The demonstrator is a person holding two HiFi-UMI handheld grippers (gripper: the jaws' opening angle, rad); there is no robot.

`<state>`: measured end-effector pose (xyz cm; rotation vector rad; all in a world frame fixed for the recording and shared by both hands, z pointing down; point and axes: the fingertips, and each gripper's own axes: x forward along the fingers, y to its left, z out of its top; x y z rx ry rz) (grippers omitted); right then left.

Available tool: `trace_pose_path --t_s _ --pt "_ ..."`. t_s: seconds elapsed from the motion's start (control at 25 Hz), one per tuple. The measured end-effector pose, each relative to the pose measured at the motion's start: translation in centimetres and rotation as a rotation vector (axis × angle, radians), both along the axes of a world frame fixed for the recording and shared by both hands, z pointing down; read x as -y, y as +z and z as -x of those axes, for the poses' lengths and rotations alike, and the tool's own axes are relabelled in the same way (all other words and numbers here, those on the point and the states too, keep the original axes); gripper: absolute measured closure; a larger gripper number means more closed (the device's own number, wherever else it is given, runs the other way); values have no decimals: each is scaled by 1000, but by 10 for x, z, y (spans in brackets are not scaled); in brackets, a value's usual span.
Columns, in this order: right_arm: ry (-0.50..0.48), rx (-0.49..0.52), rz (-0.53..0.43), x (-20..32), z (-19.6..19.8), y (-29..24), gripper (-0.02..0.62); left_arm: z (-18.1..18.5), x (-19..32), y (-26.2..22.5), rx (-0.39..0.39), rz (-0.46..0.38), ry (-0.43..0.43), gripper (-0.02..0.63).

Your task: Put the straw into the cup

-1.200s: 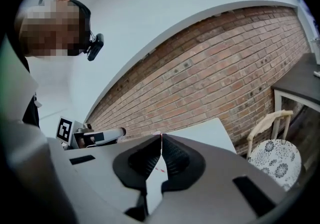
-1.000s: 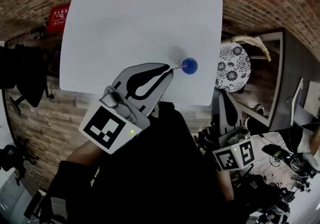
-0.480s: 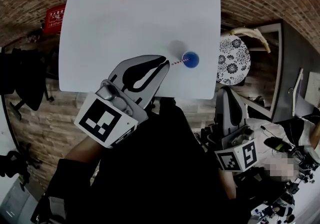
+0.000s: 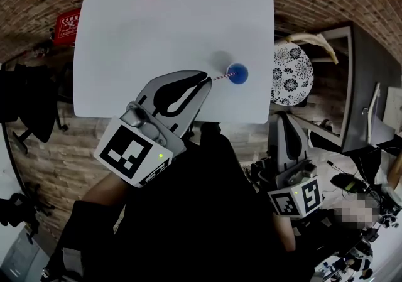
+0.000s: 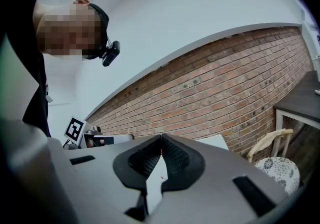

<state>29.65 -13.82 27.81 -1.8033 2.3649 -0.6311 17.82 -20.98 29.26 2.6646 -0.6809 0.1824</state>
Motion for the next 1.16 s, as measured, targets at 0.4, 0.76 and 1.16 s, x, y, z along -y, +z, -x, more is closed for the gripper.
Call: trace_pose_path --t_s 0.4,0.76,1.16 --pt "-16 6 8 -2 0 4 568 -3 -2 2 2 14 -7 566" --pt "-21 13 19 -7 -1 9 568 -4 -6 7 5 23 -12 566" --pt "-30 18 25 -11 0 12 568 -6 -12 7 12 27 -13 566"
